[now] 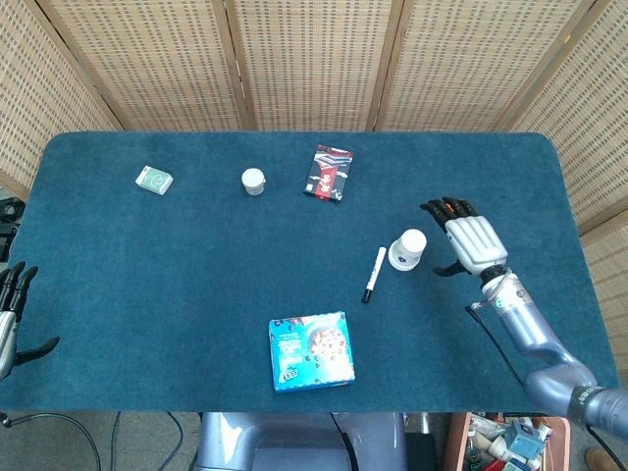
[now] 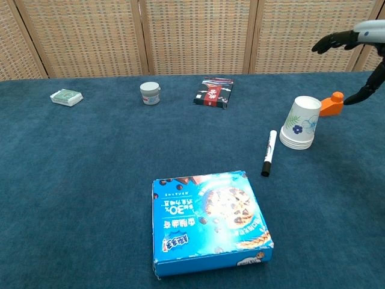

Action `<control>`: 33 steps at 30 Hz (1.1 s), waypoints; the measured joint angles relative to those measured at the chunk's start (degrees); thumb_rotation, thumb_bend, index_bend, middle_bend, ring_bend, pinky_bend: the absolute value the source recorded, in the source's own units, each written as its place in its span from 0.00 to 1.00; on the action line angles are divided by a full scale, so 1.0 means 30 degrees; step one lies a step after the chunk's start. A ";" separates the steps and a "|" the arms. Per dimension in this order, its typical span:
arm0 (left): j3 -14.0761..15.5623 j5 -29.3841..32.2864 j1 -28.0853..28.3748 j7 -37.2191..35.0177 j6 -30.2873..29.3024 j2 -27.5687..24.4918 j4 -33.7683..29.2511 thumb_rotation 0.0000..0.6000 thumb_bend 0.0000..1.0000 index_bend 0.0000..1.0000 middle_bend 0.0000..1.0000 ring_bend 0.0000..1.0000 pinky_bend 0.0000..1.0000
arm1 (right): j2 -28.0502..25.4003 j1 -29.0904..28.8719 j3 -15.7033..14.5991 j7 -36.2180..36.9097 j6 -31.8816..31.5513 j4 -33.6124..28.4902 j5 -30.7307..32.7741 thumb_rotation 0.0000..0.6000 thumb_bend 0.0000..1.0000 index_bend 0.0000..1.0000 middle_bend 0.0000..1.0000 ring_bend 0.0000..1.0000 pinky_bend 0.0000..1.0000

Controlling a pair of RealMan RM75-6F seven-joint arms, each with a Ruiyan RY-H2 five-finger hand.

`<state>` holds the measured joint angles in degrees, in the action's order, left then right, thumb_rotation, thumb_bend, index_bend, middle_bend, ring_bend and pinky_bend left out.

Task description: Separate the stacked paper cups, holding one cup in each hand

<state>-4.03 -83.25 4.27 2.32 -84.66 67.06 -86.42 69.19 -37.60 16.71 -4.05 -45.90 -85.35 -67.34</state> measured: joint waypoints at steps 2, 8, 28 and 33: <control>-0.0057 0.0116 0.0030 0.0129 0.0032 0.0030 -0.0008 1.00 0.13 0.00 0.00 0.00 0.00 | 0.0470 -0.0442 -0.0022 -0.0432 0.0617 0.0559 0.0662 1.00 0.22 0.16 0.26 0.16 0.19; -0.0139 0.0527 0.0173 0.0419 0.0437 0.0143 0.0037 1.00 0.13 0.00 0.00 0.00 0.00 | 0.1932 -0.1716 -0.0176 -0.1312 0.1821 0.2254 0.2289 1.00 0.24 0.18 0.29 0.19 0.25; -0.0323 0.1284 0.0524 0.0712 0.1080 0.0352 0.0258 1.00 0.13 0.00 0.00 0.00 0.00 | 0.4717 -0.3201 -0.0509 -0.1503 0.2588 0.6255 0.4244 1.00 0.29 0.45 0.52 0.40 0.56; -0.0318 0.1305 0.0528 0.0714 0.1054 0.0348 0.0259 1.00 0.13 0.00 0.00 0.00 0.00 | 0.5227 -0.3261 -0.0505 -0.0894 0.2452 0.7028 0.3914 1.00 0.33 0.54 0.59 0.48 0.61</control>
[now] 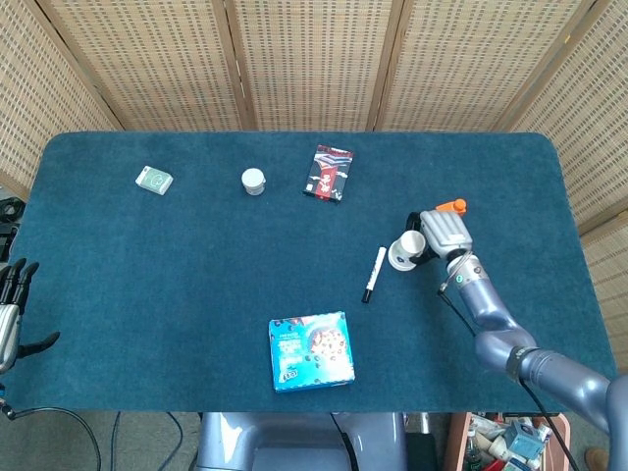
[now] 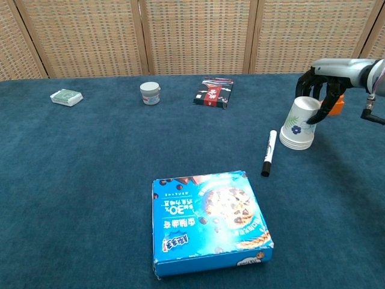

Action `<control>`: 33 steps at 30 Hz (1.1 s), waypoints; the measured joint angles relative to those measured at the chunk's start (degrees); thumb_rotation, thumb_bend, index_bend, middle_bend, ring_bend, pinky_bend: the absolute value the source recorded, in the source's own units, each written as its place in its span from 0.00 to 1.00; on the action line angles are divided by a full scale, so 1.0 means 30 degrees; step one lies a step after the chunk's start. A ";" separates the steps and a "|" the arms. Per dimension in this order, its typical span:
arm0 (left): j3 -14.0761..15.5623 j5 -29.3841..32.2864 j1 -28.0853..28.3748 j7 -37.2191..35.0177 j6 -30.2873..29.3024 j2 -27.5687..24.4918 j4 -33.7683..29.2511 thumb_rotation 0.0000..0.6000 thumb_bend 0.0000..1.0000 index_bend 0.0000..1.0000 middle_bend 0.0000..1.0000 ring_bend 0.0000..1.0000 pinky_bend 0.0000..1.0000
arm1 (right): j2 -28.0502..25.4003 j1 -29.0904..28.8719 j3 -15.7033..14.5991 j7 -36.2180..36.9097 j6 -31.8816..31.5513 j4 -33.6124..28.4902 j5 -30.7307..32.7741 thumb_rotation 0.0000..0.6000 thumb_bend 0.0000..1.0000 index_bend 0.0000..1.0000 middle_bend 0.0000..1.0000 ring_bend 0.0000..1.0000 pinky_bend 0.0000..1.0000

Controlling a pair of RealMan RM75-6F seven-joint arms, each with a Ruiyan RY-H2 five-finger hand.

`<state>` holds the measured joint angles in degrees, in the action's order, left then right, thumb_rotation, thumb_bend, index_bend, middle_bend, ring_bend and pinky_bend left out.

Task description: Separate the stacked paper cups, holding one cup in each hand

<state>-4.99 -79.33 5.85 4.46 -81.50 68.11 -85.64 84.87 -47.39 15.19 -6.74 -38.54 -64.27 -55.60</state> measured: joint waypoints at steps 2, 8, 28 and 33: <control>0.0011 0.0014 0.0014 0.0027 0.0029 0.0012 0.0014 1.00 0.13 0.00 0.00 0.00 0.00 | 0.0092 0.0017 0.0021 0.0284 -0.0103 0.0107 -0.0169 1.00 0.34 0.55 0.60 0.50 0.63; 0.0021 0.0015 0.0069 0.0049 0.0072 0.0025 -0.0021 1.00 0.13 0.00 0.00 0.00 0.00 | 0.0053 0.0274 0.0212 0.1546 -0.0680 -0.0011 -0.0893 1.00 0.37 0.56 0.61 0.50 0.63; -0.2378 0.0918 0.5734 -0.0325 0.6637 -0.1329 -0.1633 1.00 0.13 0.06 0.00 0.00 0.00 | -0.4844 0.2074 0.2750 1.1088 -0.1597 -0.8022 -0.3936 1.00 0.39 0.56 0.62 0.50 0.63; -0.3325 0.2545 0.8133 -0.0079 0.9408 -0.1360 -0.2284 1.00 0.13 0.06 0.00 0.00 0.00 | -0.4755 0.1925 0.2753 1.0935 -0.2234 -0.8734 -0.4572 1.00 0.39 0.56 0.62 0.50 0.63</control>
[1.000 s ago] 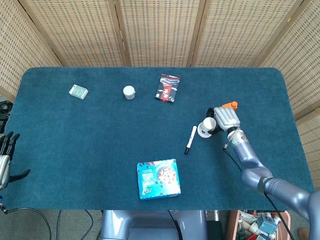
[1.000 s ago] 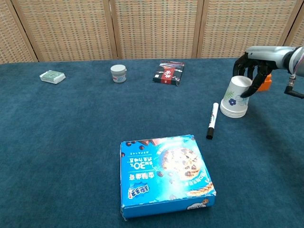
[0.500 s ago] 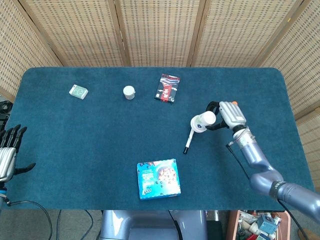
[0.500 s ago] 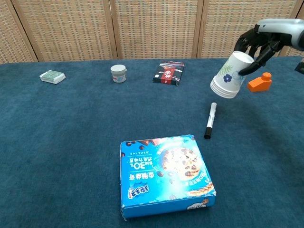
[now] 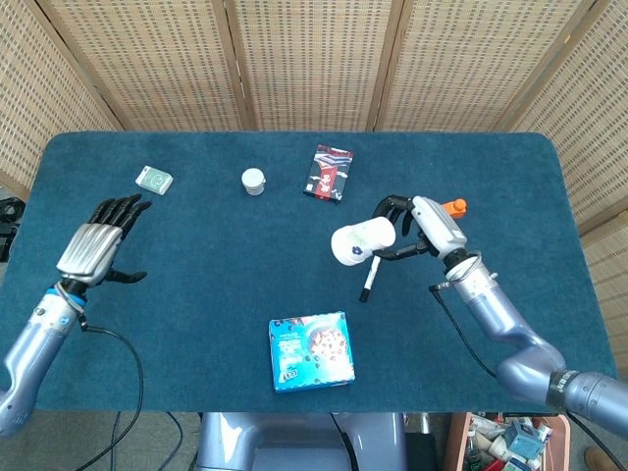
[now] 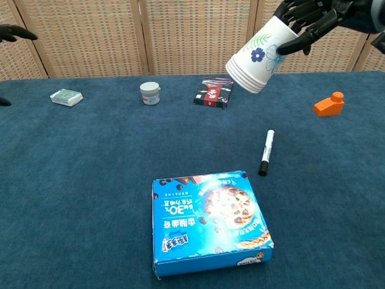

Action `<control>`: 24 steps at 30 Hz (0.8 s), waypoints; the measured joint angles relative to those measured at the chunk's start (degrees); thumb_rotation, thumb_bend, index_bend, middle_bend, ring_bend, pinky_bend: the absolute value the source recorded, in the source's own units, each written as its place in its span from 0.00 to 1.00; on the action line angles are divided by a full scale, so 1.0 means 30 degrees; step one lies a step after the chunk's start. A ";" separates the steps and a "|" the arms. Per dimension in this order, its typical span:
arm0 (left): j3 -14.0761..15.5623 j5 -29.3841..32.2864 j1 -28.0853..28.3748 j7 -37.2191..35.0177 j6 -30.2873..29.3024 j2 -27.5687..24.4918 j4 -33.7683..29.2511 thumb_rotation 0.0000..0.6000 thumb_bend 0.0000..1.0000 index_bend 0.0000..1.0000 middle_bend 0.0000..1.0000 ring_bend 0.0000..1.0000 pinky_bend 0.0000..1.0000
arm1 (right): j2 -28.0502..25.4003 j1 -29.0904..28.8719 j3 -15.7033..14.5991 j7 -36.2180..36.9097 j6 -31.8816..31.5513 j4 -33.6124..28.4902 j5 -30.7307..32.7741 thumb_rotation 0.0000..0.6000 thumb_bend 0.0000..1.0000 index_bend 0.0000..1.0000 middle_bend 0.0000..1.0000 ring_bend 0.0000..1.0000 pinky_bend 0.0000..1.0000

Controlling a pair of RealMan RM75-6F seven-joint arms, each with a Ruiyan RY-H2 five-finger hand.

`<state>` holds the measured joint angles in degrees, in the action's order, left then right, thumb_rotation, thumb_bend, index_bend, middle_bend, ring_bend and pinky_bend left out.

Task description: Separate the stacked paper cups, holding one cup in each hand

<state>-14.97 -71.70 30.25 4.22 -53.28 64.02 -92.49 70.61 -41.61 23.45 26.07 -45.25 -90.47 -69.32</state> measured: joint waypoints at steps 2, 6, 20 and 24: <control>-0.0222 0.0367 0.0636 0.0301 0.0419 0.0152 -0.0081 1.00 0.13 0.06 0.00 0.00 0.00 | 0.0121 -0.0151 -0.0036 -0.0201 -0.0047 -0.0170 0.0072 1.00 0.39 0.56 0.62 0.50 0.63; -0.0472 0.0069 0.1400 0.1114 -0.0042 0.1300 0.0338 1.00 0.13 0.10 0.00 0.00 0.00 | 0.0440 -0.0515 -0.0066 -0.0577 0.0070 -0.0368 0.0657 1.00 0.39 0.56 0.62 0.50 0.63; -0.0774 -0.3180 0.3942 0.1273 -0.3768 0.7368 0.4775 1.00 0.14 0.25 0.00 0.00 0.00 | 0.1468 -0.1545 0.0500 0.0074 0.1208 -0.0458 0.3790 1.00 0.39 0.56 0.62 0.50 0.63; -0.0695 -0.3565 0.4378 0.0905 -0.4403 0.8816 0.5823 1.00 0.14 0.27 0.00 0.00 0.00 | 0.1503 -0.1729 0.0802 0.0588 0.1702 -0.0450 0.4838 1.00 0.39 0.56 0.62 0.50 0.63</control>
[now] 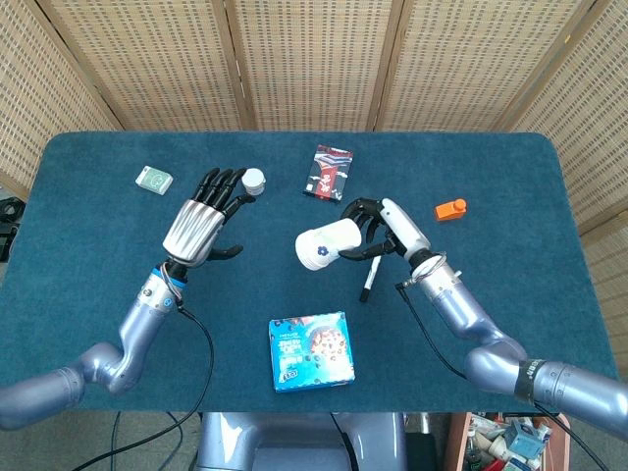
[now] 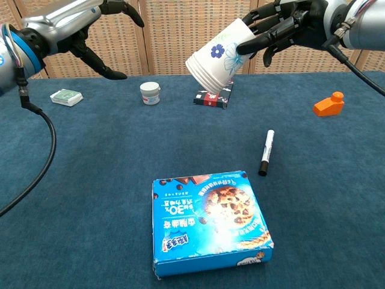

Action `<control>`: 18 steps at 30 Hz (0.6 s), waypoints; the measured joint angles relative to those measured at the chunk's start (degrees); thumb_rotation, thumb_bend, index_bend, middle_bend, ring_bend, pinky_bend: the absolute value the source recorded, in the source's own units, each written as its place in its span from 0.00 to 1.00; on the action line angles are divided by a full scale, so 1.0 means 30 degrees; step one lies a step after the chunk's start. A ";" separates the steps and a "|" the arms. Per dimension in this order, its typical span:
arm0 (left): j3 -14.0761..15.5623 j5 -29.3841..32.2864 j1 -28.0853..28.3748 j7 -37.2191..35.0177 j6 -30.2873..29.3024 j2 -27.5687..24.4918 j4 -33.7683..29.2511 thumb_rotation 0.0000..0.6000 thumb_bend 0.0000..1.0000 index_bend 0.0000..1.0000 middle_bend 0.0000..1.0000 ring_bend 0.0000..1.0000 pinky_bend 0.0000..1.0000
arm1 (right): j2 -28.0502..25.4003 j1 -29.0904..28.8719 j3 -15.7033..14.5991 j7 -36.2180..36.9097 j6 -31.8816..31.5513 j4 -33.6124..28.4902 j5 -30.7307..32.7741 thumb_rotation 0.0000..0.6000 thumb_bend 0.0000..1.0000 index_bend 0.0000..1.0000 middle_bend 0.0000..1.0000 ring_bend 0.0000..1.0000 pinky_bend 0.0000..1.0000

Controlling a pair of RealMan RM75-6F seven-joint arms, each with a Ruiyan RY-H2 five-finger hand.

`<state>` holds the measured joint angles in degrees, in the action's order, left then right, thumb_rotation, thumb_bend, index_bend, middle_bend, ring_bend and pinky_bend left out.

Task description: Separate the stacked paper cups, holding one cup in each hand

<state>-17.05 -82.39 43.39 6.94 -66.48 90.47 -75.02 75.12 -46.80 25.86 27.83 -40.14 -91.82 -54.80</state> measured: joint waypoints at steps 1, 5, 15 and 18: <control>0.0009 -0.0070 0.0058 -0.0098 -0.0197 0.0312 0.0252 1.00 0.14 0.28 0.00 0.00 0.00 | -0.0006 -0.0049 0.0075 0.0101 0.0127 0.0001 0.0346 1.00 0.39 0.56 0.62 0.50 0.63; 0.0055 -0.0495 0.0344 -0.0696 -0.1227 0.1788 0.1915 1.00 0.14 0.32 0.00 0.00 0.00 | -0.0051 -0.0335 0.0424 0.0428 0.0677 -0.0005 0.2045 1.00 0.40 0.56 0.62 0.50 0.63; 0.0021 -0.1457 0.1511 -0.2462 -0.3236 0.5061 0.5501 1.00 0.22 0.40 0.00 0.00 0.00 | 0.0430 -0.0798 0.0376 0.0182 0.1001 0.0410 0.3459 1.00 0.40 0.56 0.62 0.50 0.63; -0.0054 -0.1547 0.1907 -0.2481 -0.3344 0.5488 0.5976 1.00 0.24 0.41 0.00 0.00 0.00 | 0.0501 -0.0792 0.0423 0.0302 0.1159 0.0515 0.3439 1.00 0.40 0.56 0.62 0.50 0.63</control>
<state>-17.21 -87.03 49.11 -0.50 -76.52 106.94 -57.09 76.62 -49.17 27.13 28.74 -36.66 -90.27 -44.49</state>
